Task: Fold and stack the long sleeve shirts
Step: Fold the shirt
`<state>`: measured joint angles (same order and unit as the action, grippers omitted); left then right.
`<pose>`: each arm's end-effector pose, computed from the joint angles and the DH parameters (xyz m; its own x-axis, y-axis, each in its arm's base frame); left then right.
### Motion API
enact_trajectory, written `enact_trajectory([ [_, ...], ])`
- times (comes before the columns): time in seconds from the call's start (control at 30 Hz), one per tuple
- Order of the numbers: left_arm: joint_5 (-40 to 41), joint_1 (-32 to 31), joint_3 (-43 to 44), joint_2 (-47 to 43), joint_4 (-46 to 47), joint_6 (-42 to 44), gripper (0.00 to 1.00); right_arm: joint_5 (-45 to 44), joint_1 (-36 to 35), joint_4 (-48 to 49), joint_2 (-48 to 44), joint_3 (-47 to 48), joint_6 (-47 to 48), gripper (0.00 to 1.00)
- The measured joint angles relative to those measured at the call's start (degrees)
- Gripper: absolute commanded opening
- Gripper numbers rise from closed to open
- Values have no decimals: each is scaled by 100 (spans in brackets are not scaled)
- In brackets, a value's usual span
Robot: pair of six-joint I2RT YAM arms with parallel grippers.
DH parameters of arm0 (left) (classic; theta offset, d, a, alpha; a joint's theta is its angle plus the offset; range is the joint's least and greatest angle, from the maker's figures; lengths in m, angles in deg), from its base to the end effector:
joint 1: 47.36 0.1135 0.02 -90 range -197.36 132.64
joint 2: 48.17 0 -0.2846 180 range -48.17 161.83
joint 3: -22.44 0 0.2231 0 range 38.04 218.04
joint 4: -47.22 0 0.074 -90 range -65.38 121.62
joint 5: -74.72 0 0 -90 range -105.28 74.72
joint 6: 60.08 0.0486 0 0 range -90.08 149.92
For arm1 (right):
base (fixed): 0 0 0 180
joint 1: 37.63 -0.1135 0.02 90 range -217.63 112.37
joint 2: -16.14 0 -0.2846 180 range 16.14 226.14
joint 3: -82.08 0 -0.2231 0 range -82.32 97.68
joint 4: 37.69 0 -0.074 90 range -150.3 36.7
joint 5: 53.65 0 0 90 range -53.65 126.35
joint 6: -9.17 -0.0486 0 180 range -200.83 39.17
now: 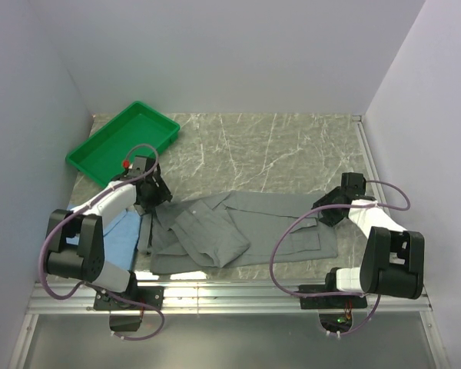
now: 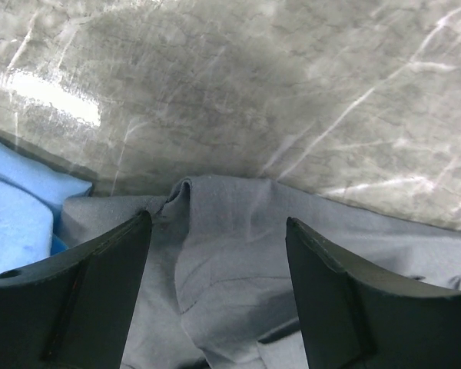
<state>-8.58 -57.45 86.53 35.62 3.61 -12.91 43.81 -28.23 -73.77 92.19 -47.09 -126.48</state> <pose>0.2512 -0.0389 0.2120 -0.7283 -0.5562 -0.4003 -0.5082 0.8302 -0.2289 0.2101 -0.0284 0.1875 -0.5331 0.8069 -0.2543 0.6890 0.5885 0.4230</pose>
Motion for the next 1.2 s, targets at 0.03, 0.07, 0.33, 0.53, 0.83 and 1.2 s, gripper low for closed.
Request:
enact_trajectory([
  [0.03,0,9,-11,35,26,0,76,33,0,17,17,-4,-13,52],
  [0.07,-2,15,-24,74,59,-2,76,70,2,39,39,-7,-22,51],
  [0.33,-42,74,-55,146,101,-11,76,101,0,63,122,-9,-57,12],
  [0.53,-131,225,-98,201,177,-57,75,-160,35,-120,114,90,61,0],
  [0.83,-328,448,-122,289,223,-144,72,-590,76,-192,66,280,278,2],
  [1.2,-518,505,122,391,142,-83,70,-638,76,-160,129,452,570,7],
])
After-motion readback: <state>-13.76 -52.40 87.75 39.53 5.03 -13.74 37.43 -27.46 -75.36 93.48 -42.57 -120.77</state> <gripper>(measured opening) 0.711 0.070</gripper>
